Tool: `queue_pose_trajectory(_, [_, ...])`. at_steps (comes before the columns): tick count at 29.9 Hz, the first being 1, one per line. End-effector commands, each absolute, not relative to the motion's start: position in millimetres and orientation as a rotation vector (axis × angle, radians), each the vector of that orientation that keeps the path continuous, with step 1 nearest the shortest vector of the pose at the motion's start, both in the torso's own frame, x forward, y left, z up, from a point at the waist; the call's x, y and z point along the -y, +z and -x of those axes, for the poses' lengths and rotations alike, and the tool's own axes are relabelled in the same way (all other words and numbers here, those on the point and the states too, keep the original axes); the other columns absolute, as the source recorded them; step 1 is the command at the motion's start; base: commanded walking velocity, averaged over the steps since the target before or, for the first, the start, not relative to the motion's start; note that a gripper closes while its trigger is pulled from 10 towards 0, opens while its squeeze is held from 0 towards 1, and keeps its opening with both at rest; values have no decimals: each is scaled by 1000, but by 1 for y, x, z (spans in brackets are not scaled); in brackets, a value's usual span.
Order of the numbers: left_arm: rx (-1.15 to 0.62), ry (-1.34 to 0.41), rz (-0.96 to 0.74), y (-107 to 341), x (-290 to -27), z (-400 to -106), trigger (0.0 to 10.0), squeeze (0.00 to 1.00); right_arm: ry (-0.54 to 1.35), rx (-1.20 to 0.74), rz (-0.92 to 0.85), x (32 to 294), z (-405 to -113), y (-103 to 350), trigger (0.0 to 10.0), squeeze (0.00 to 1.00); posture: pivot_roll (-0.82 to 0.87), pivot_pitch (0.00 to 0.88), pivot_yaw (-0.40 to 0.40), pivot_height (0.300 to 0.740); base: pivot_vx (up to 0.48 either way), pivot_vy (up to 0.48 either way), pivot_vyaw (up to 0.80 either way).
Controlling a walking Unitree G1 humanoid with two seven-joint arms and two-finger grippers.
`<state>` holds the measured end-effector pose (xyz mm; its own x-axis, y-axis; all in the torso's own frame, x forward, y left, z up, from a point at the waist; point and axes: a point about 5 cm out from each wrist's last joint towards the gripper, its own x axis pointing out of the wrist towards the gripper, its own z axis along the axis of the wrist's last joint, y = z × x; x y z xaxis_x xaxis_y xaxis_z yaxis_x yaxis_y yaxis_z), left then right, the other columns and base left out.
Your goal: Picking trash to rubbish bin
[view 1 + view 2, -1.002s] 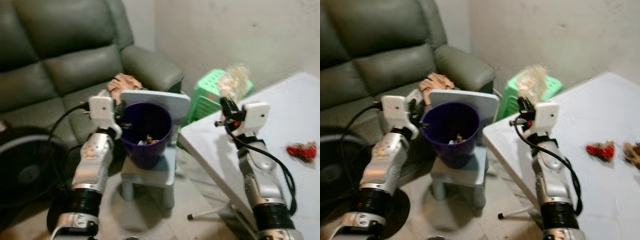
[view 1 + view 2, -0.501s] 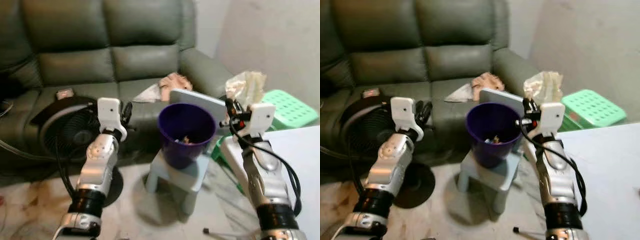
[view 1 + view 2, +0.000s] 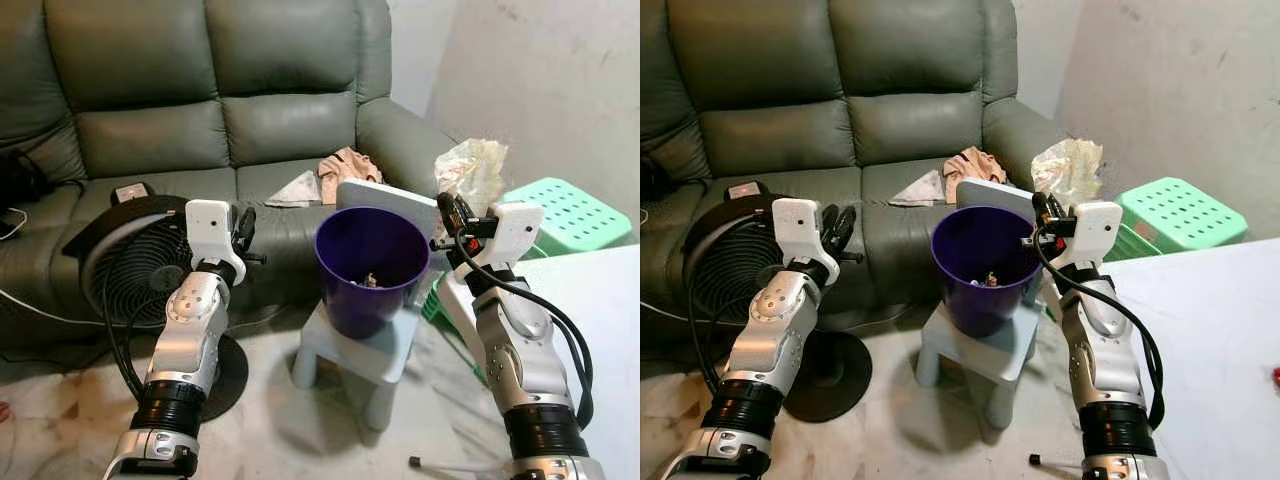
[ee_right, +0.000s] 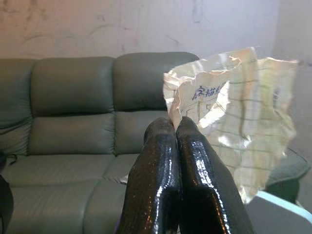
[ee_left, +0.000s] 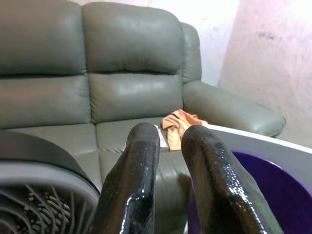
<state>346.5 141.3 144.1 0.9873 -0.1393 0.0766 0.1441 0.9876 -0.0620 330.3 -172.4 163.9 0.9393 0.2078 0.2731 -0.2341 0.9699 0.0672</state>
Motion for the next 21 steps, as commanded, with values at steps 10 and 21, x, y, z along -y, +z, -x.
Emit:
queue_pose_trajectory(10, [79, -171, 55, 148, -139, -349, 10000, 0, 248, 274, -105, 169, -331, 166, 10000, 0, 127, 0, -47, 740, 280, 0, 0])
queue_pose_trajectory(21, [78, -169, 43, 149, -138, -350, 10000, 0, 249, 273, -101, 170, -333, 167, 10000, 0, 131, 0, -47, 740, 281, 0, 0])
